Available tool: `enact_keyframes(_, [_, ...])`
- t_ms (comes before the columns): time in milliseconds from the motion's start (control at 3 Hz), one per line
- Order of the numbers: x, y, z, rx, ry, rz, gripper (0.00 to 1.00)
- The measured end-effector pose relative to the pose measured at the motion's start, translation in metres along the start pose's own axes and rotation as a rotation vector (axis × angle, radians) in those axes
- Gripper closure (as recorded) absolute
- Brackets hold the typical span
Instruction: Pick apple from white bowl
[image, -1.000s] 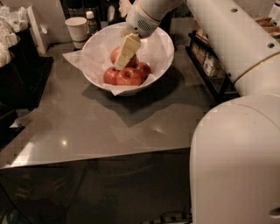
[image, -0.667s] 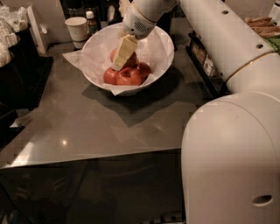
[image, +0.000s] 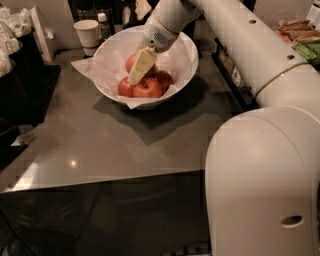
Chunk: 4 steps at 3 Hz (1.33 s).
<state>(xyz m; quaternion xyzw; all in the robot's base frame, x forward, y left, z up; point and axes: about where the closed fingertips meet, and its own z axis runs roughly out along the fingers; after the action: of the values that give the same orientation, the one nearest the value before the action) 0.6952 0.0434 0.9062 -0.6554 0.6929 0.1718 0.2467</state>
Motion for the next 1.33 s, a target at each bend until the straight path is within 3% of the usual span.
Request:
enact_keyframes(333, [0.018, 0.005, 0.0, -0.002, 0.001, 0.049, 0.44])
enact_keyframes(1000, [0.013, 0.004, -0.008, -0.002, 0.001, 0.049, 0.91])
enact_keyframes(1333, [0.012, 0.013, -0.019, 0.026, -0.065, 0.025, 1.0])
